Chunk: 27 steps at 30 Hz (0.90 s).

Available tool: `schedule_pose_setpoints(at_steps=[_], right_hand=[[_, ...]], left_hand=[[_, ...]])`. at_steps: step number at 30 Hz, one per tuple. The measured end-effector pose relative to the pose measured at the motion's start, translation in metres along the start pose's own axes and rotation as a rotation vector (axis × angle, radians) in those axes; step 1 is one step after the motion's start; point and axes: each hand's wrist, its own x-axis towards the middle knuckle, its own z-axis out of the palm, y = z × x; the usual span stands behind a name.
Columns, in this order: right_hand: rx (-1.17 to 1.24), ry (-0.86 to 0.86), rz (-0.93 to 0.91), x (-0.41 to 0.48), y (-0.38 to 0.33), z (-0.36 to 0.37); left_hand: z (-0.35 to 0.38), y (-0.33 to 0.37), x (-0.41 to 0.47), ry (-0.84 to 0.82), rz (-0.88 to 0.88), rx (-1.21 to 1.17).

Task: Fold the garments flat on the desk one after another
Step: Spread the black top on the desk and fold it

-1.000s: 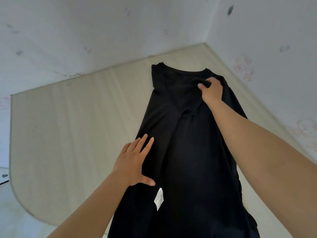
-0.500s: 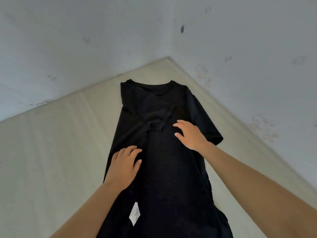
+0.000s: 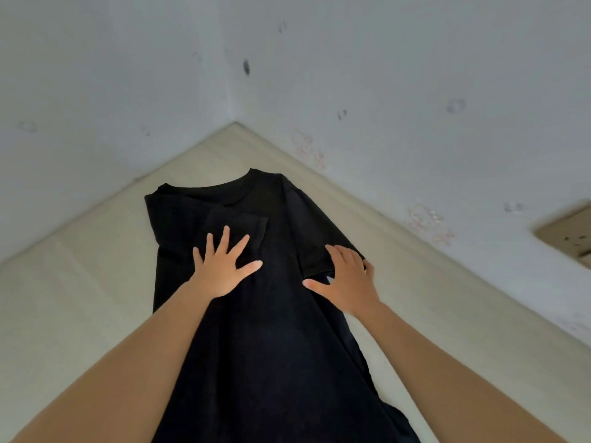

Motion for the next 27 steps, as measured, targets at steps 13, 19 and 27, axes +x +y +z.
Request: schedule_pose_setpoints(at_steps=[13, 19, 27], right_hand=[[0.646, 0.334, 0.503, 0.071, 0.024, -0.062], [0.975, 0.170, 0.640, 0.080, 0.016, -0.062], [0.683, 0.071, 0.574, 0.034, 0.000, -0.018]], left_hand=[[-0.010, -0.091, 0.004, -0.070, 0.126, 0.163], [-0.016, -0.059, 0.014, 0.171, 0.200, -0.002], [-0.042, 0.046, 0.090, 0.277, 0.470, 0.003]])
